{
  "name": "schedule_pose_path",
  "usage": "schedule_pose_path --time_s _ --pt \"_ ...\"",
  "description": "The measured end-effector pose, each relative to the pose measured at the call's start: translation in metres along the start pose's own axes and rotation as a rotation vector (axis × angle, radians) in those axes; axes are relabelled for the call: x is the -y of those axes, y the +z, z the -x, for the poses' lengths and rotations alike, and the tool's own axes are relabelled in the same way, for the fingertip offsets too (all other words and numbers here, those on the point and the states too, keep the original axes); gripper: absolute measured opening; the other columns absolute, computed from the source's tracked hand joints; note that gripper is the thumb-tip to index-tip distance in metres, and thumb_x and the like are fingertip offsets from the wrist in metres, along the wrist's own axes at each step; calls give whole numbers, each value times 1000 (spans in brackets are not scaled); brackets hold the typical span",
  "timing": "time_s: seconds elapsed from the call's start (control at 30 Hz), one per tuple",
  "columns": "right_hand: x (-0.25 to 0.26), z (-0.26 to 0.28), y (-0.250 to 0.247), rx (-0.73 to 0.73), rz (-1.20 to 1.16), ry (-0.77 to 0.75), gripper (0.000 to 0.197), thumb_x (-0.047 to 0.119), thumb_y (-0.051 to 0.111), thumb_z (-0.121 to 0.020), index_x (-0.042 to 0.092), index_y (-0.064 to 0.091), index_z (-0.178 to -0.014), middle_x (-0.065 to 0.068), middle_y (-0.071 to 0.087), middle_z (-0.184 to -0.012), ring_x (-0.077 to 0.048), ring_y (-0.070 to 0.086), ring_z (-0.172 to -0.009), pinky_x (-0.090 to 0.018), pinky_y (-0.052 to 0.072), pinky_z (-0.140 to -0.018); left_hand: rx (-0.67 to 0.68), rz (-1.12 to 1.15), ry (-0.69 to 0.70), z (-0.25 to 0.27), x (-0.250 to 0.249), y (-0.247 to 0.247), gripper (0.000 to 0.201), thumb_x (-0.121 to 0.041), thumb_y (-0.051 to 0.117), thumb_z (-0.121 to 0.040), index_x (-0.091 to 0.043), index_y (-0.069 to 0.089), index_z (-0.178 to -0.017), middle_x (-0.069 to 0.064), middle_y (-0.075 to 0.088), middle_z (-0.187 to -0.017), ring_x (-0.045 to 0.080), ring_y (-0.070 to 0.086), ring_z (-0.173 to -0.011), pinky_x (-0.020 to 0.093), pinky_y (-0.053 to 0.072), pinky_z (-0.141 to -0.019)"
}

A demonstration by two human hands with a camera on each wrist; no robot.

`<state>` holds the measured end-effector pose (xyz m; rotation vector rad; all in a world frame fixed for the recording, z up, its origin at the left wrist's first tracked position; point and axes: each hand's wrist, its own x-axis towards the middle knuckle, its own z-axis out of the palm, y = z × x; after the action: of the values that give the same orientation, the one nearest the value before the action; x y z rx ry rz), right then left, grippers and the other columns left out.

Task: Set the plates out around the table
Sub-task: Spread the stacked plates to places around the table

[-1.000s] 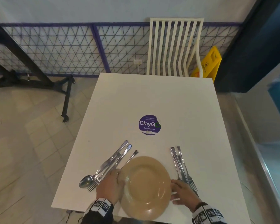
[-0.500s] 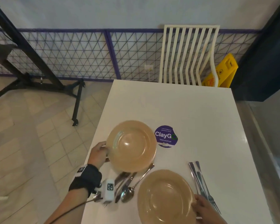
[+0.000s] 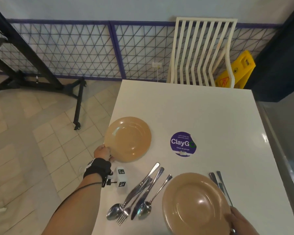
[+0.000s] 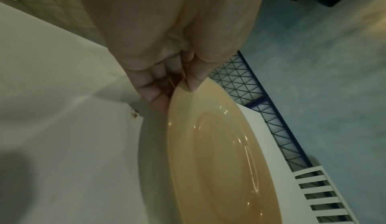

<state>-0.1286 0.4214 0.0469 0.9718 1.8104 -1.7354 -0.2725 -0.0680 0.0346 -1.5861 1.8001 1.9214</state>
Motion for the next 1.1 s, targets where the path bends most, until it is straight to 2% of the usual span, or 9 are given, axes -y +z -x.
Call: schedule_pose_path --time_s 0.07,0.3,0.4,0.47,0.57,0.7,0.83,0.97,1.1 --pt "0 7 19 48 -70 213 38 -7 39 -92 7 61 -119 -18 51 -88 -28 46 -73 -31 45 -56 -1 -13 1 0 0 -1 28 2 45 -93 -14 61 -110 11 56 -75 23 52 -62 33 51 -51" --pt "11 20 23 147 -201 146 82 20 66 -36 13 59 -118 -11 66 -81 -28 56 -69 -33 50 -52 -105 -387 189 23 15 -11 34 -16 62 -80 -10 58 -113 17 65 -110 35 60 -95 38 46 -84" --pt "15 23 23 227 -252 49 80 18 58 -61 32 52 -139 -11 67 -125 -37 60 -101 -45 54 -69 59 -490 334 63 30 -8 34 -24 63 -88 -23 56 -121 8 63 -123 33 59 -111 44 45 -98" --pt "13 18 20 212 -283 65 73 19 55 -67 26 53 -139 -19 62 -131 -39 59 -103 -50 51 -75 344 -521 292 94 46 5 17 -34 62 -90 -37 60 -107 0 66 -115 25 64 -104 48 49 -99" --pt "13 16 16 174 -391 78 58 16 55 -72 11 58 -131 -28 58 -132 -39 60 -103 -50 52 -78 616 -582 275 136 74 38 35 -52 64 -76 -41 65 -109 -6 70 -105 16 69 -91 42 54 -91" --pt "15 13 3 220 -480 68 48 8 43 -86 11 54 -133 -24 62 -128 -41 61 -107 -50 54 -80 674 -549 304 175 91 78 41 -34 73 -83 -29 59 -121 -8 67 -103 17 70 -75 35 59 -74" --pt "22 9 -18 225 -566 37 67 12 67 -76 13 49 -141 -28 54 -138 -51 47 -129 -66 37 -107 607 -553 352 197 88 110 32 -14 71 -86 -27 63 -114 1 68 -98 27 71 -82 38 62 -73" --pt "37 2 -42 241 -560 -25 68 9 77 -77 10 48 -140 -28 58 -133 -49 55 -122 -61 49 -96 540 -496 349 207 86 143 27 -9 72 -83 -30 68 -100 2 70 -98 23 71 -81 42 63 -70" --pt "47 -17 -69 228 -578 -66 47 13 56 -94 17 50 -140 -22 61 -133 -44 59 -121 -67 40 -103 550 -423 265 217 63 178 25 -1 65 -86 -22 67 -99 5 73 -96 24 74 -79 41 63 -67"
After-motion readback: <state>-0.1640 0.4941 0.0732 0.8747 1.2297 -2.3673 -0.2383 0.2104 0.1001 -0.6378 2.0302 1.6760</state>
